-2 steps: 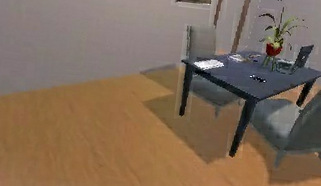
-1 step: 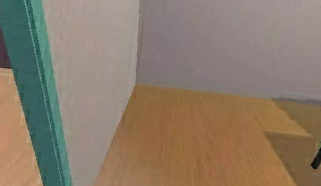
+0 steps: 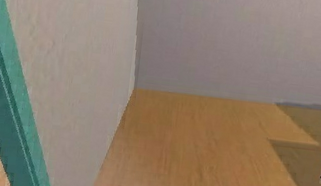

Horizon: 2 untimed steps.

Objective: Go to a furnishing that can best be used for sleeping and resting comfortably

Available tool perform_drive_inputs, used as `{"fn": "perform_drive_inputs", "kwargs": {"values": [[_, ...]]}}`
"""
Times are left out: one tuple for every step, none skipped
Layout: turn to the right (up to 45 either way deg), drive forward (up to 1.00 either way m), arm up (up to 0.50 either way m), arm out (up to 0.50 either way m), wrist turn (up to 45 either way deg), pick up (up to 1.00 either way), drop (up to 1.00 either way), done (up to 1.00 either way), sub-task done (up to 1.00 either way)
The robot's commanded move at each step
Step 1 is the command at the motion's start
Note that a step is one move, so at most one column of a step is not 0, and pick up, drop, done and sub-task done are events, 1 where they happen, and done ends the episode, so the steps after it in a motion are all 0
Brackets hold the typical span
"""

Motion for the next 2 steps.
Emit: {"fn": "perform_drive_inputs", "kwargs": {"values": [[-45.0, 0.00, 0.00, 0.00, 0.0, 0.00, 0.00, 0.00, 0.00], [-18.0, 0.00, 0.00, 0.00, 0.0, 0.00, 0.00, 0.00, 0.00]]}}
